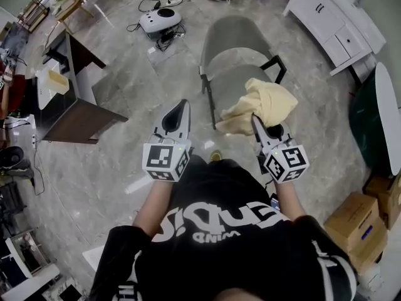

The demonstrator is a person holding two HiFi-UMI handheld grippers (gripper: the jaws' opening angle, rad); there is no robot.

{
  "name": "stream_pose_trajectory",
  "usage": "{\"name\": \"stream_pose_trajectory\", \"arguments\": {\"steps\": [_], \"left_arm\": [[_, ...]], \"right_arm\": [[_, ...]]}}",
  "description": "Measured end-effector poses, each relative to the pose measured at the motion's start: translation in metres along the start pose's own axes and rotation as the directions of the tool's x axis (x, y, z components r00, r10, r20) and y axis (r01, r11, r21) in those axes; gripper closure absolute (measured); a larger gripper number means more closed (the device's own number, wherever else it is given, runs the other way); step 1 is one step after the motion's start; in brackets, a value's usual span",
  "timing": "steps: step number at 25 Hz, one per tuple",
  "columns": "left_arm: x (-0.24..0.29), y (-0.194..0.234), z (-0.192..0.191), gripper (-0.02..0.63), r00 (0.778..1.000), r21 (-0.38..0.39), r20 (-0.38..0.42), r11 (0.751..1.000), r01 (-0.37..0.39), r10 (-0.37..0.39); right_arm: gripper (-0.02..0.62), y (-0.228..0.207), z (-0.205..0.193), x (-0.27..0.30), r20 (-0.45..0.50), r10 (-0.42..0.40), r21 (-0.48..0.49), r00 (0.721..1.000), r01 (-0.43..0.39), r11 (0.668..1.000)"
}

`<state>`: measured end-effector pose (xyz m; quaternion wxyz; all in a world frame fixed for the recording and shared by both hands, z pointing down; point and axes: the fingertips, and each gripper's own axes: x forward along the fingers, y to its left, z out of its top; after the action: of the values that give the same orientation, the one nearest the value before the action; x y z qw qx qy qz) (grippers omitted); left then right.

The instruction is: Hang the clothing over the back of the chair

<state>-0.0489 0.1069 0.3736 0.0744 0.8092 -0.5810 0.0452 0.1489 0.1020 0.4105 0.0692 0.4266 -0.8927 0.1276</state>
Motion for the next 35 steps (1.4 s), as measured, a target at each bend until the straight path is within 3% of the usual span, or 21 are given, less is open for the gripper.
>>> {"name": "stream_pose_trajectory", "arguments": {"steps": [11,35], "left_arm": [[0.07,0.03,0.019,0.592,1.0,0.024,0.006,1.0,0.004,-0.005],[0.246,0.094,0.042,0.592,0.99,-0.032,-0.031,0.991,0.134,-0.135]], "right_arm": [[0.477,-0.04,0.022,0.07,-0.016,0.029,-0.018,0.999,-0.029,0.999],[0.476,-0.116,0.073,0.213,-0.057,0.01,-0.037,0.998,-0.012,0.999]]}}
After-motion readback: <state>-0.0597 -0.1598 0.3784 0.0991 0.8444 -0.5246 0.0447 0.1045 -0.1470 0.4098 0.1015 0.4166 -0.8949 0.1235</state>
